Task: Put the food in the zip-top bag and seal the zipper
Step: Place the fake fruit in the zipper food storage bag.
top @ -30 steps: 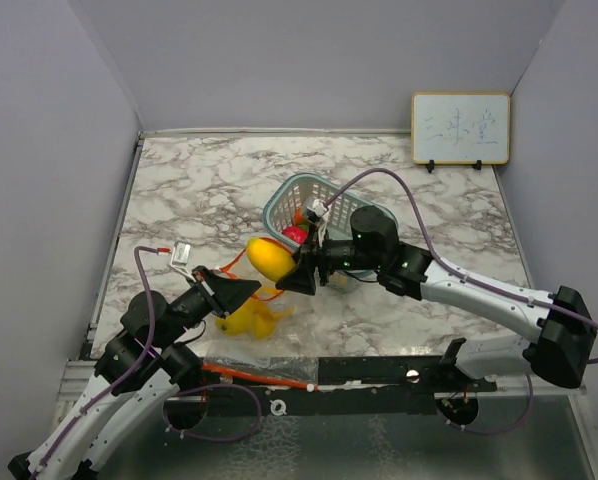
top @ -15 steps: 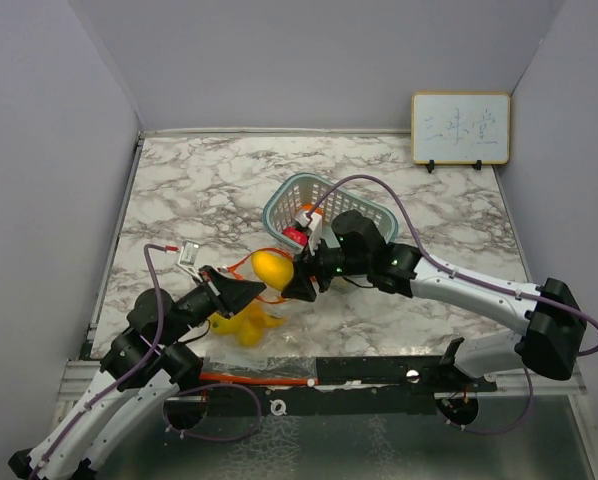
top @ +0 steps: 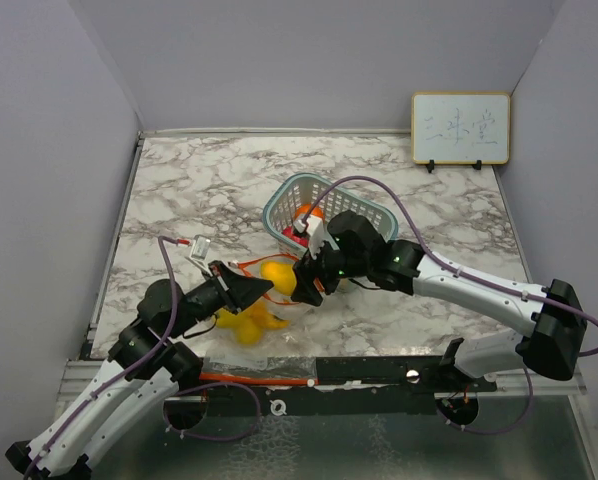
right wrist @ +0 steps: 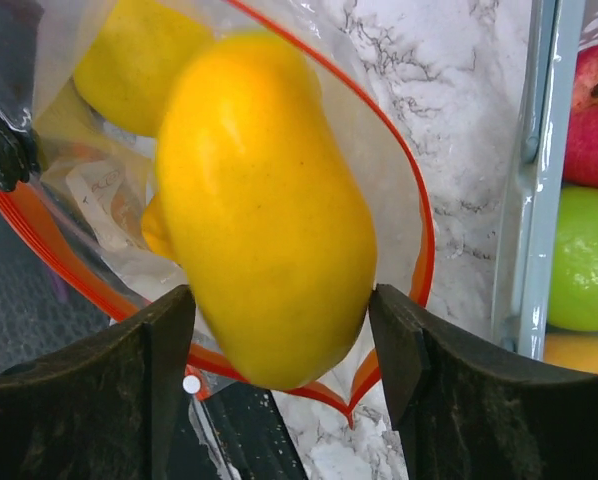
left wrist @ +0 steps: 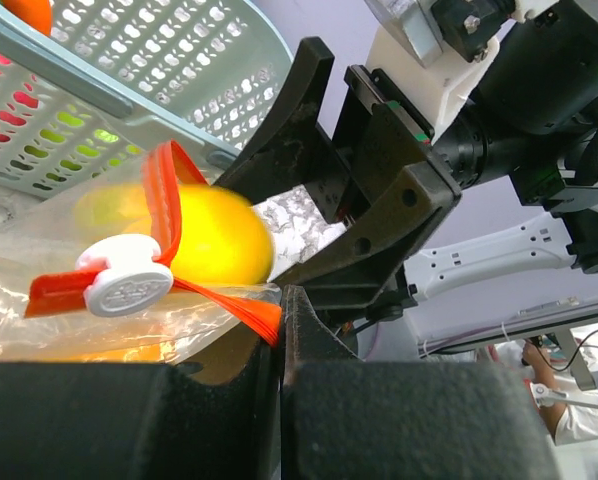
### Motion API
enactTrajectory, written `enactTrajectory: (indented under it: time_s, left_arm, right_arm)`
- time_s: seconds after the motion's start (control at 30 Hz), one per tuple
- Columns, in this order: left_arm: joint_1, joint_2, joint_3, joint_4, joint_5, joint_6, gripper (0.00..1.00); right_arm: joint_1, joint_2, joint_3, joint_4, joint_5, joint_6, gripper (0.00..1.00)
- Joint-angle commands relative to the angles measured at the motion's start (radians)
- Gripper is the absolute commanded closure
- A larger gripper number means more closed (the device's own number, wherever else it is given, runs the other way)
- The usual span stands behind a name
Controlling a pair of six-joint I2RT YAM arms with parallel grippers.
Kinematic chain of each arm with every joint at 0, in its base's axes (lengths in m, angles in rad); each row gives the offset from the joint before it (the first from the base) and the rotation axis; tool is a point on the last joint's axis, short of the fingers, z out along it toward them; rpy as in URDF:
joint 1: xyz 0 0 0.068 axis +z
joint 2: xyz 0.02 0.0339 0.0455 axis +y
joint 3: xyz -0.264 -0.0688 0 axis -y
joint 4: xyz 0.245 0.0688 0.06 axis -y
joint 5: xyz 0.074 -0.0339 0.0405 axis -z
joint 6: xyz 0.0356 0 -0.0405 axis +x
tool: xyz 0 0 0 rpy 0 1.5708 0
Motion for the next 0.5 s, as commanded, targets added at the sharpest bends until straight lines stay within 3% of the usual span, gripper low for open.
enactTrajectory:
  time_s: [0.0,0.07,0.2,0.37,0.47]
  left_arm:
    - [-0.002,0.005,0.007,0.087,0.035,0.013,0.95]
    - [-0.002,0.0,-0.003,0.099,0.034,0.004,0.92]
    - [-0.002,-0.003,-0.008,0.11,0.037,-0.007,0.9]
    - [-0.002,-0.018,0.032,0.126,0.051,-0.007,0.9]
    - [-0.002,-0.046,0.056,0.124,0.034,0.004,0.91]
  right_arm:
    - [0.008,-0.041,0.056,-0.022,0.038,-0.005,0.24]
    - [0.008,-0.06,0.061,-0.014,0.035,-0.003,0.16]
    - [0.008,-0.08,0.061,-0.01,0.05,0.004,0.14]
    - [0.007,-0.133,0.061,-0.054,0.275,0.068,0.08]
    - [0.008,-0.171,0.047,-0.053,0.302,0.073,0.07]
